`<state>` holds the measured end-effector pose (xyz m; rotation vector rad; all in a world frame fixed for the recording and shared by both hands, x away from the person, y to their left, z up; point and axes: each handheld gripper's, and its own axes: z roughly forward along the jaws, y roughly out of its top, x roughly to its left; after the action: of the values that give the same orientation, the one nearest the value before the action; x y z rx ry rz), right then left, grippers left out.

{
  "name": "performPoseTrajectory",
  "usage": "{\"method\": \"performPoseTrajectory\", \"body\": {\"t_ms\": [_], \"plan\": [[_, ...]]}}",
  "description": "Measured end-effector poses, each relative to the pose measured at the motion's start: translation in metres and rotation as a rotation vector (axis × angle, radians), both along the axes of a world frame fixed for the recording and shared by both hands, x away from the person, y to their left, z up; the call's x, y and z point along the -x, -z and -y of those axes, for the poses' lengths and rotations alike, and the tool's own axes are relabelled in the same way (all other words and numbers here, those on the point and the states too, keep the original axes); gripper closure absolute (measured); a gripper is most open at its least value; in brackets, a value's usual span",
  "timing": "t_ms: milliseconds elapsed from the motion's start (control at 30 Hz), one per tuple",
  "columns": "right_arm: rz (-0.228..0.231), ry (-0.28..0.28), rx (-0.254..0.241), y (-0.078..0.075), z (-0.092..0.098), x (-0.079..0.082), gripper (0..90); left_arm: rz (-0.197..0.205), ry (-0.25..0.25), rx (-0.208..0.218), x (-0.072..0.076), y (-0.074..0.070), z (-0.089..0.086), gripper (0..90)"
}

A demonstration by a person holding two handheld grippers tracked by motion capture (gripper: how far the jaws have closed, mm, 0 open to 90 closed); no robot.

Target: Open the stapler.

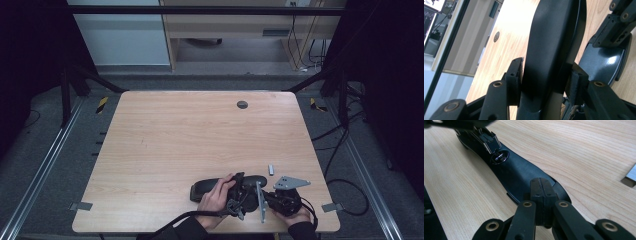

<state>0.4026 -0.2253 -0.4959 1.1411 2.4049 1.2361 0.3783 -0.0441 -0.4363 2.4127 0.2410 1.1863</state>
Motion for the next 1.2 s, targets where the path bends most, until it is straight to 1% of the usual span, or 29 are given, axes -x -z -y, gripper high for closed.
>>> {"method": "performPoseTrajectory", "body": {"t_ms": [33, 167, 233, 267, 333, 433, 467, 533, 600, 633, 700, 733, 767, 900, 1200], "plan": [[0.002, 0.001, 0.002, 0.0, 0.0, 0.0, 90.0, -0.001, -0.002, 0.002, 0.0, -0.002, -0.001, 54.0], [-0.001, 0.003, -0.001, 0.0, 0.0, 0.0, 90.0, -0.003, -0.009, 0.033, 0.0, -0.006, -0.005, 54.2], [0.0, 0.004, -0.003, 0.0, 0.0, 0.0, 90.0, -0.004, -0.012, 0.058, 0.001, -0.008, -0.008, 54.4], [-0.001, 0.004, -0.002, 0.0, 0.0, 0.0, 90.0, 0.0, -0.015, 0.054, 0.001, -0.01, -0.009, 54.5], [0.002, 0.005, 0.0, 0.0, 0.0, 0.0, 90.0, -0.003, -0.02, 0.082, 0.001, -0.013, -0.012, 54.7], [0.003, 0.003, 0.001, 0.0, -0.001, 0.001, 90.0, -0.006, -0.025, 0.104, 0.001, -0.017, -0.016, 54.9], [0.009, 0.001, 0.003, 0.0, -0.001, 0.0, 90.0, -0.007, -0.027, 0.117, 0.001, -0.018, -0.017, 55.0], [0.007, 0.001, 0.003, 0.0, -0.001, 0.0, 90.0, -0.009, -0.031, 0.136, 0.001, -0.02, -0.02, 55.1], [0.008, 0.0, 0.003, 0.0, -0.001, 0.0, 90.0, -0.009, -0.035, 0.143, 0.001, -0.023, -0.024, 55.2], [0.007, 0.002, 0.003, 0.0, -0.001, 0.0, 90.0, -0.012, -0.036, 0.165, 0.001, -0.024, -0.025, 55.3], [0.004, 0.004, 0.002, 0.0, -0.001, 0.001, 90.0, -0.008, -0.038, 0.171, 0.001, -0.027, -0.028, 55.5], [0.002, 0.005, 0.001, 0.0, -0.001, 0.001, 90.0, -0.01, -0.041, 0.185, 0.002, -0.027, -0.03, 55.6], [0.003, 0.004, 0.0, 0.0, -0.001, 0.001, 90.0, -0.009, -0.041, 0.185, 0.001, -0.029, -0.031, 55.7], [0.0, 0.008, 0.0, 0.0, 0.0, 0.001, 90.0, -0.01, -0.047, 0.213, 0.001, -0.033, -0.036, 56.2], [-0.004, 0.01, -0.001, 0.0, 0.0, 0.001, 90.0, -0.007, -0.059, 0.251, 0.003, -0.039, -0.047, 56.8]]}}
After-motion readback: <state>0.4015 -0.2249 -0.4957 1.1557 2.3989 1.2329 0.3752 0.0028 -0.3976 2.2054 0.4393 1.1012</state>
